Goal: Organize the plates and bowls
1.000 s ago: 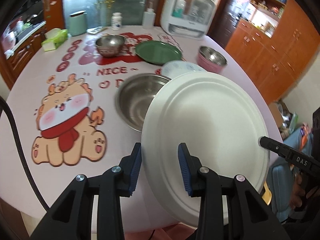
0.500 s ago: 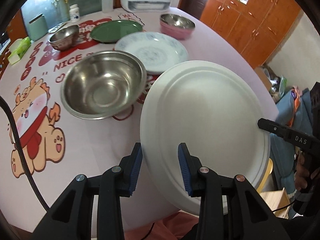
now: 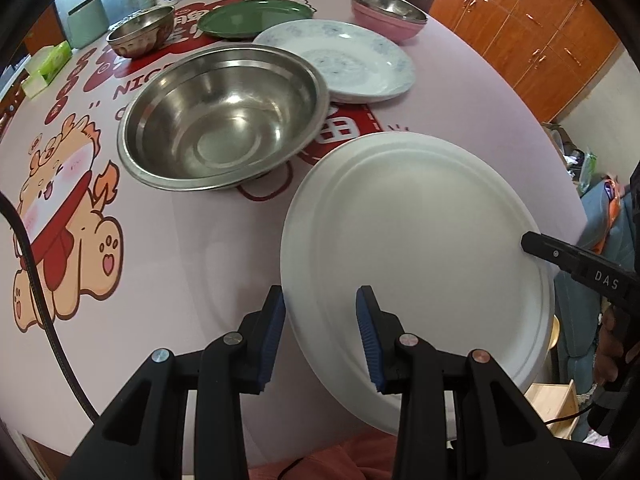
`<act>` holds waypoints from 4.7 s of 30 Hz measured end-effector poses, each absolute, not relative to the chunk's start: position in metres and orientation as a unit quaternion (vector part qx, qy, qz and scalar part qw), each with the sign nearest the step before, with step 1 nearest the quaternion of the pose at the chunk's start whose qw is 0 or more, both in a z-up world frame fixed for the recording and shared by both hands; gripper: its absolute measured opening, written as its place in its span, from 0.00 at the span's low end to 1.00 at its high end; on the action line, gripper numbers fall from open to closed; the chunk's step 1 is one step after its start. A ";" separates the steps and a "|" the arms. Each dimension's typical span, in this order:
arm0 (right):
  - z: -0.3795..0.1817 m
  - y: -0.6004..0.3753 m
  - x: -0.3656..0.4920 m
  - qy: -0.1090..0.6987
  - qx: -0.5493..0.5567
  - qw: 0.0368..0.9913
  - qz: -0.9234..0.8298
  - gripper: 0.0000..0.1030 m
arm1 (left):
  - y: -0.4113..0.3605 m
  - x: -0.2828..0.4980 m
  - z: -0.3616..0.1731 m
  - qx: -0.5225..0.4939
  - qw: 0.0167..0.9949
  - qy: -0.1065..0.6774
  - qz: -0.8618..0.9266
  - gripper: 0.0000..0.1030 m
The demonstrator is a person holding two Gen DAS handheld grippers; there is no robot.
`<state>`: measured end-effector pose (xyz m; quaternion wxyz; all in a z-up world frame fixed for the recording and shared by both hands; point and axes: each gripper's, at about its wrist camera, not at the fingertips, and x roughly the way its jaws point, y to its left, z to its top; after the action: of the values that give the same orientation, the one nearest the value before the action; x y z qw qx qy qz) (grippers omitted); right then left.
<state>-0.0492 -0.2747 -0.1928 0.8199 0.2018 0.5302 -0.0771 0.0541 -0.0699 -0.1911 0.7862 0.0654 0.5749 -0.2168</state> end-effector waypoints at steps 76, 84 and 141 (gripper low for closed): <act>-0.137 -0.287 0.028 0.447 0.256 0.856 -0.047 0.38 | -0.062 0.176 -0.054 0.141 0.849 0.477 -0.178 0.66; -0.142 -0.284 0.048 0.446 0.282 0.848 -0.042 0.38 | -0.073 0.209 -0.057 0.153 0.839 0.486 -0.191 0.67; -0.230 -0.304 0.120 0.459 0.436 0.773 -0.041 0.16 | -0.129 0.330 -0.212 0.090 0.733 0.621 -0.264 0.51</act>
<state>0.1203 -0.3043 -0.2300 0.7733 0.4358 0.4587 -0.0413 0.3296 -0.1292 -0.2116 0.7326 0.0898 0.6211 -0.2637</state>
